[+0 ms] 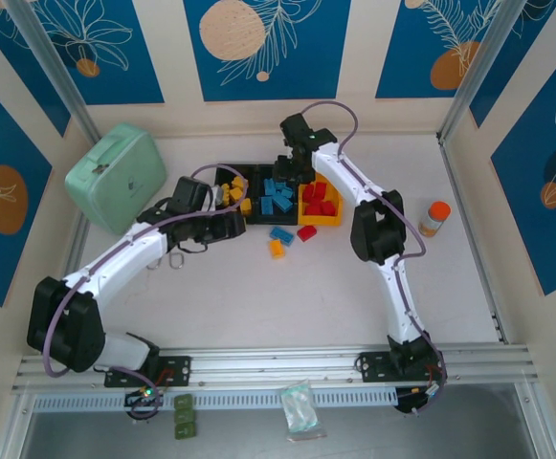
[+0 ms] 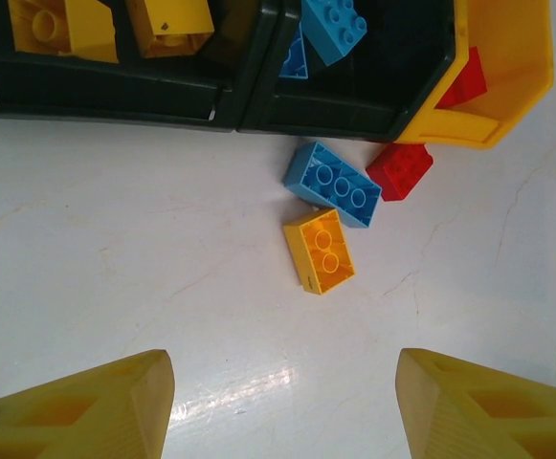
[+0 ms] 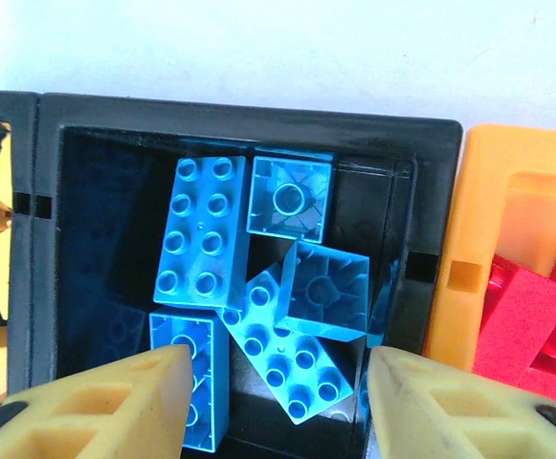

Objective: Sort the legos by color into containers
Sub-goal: Place the lego in the container.

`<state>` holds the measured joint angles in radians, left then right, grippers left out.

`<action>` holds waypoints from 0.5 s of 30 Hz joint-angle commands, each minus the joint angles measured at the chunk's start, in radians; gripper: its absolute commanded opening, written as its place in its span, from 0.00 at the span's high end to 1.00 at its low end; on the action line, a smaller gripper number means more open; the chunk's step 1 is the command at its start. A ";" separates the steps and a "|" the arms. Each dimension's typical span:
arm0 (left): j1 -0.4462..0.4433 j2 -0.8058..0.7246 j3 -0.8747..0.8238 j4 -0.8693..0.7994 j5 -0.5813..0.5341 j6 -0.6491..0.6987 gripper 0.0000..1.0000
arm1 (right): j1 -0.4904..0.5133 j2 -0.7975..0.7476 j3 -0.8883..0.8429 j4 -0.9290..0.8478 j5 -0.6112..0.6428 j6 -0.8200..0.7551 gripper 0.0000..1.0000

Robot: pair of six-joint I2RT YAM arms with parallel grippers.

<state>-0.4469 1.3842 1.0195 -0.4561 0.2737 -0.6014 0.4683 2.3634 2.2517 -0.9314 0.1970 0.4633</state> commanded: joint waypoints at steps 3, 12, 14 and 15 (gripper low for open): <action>0.001 -0.043 -0.043 0.001 0.032 0.007 0.37 | 0.037 -0.262 -0.240 0.078 0.010 0.005 0.48; -0.003 -0.138 -0.171 0.040 0.063 -0.010 0.37 | 0.104 -0.654 -0.805 0.274 -0.021 0.053 0.44; -0.007 -0.162 -0.204 0.058 0.078 -0.025 0.37 | 0.129 -0.716 -0.903 0.307 -0.014 0.062 0.44; -0.008 -0.174 -0.220 0.067 0.082 -0.034 0.37 | 0.144 -0.750 -0.949 0.322 -0.007 0.071 0.44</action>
<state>-0.4473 1.2522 0.8360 -0.4290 0.3122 -0.6102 0.5835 1.6604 1.4040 -0.6704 0.1955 0.5026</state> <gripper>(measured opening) 0.630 0.559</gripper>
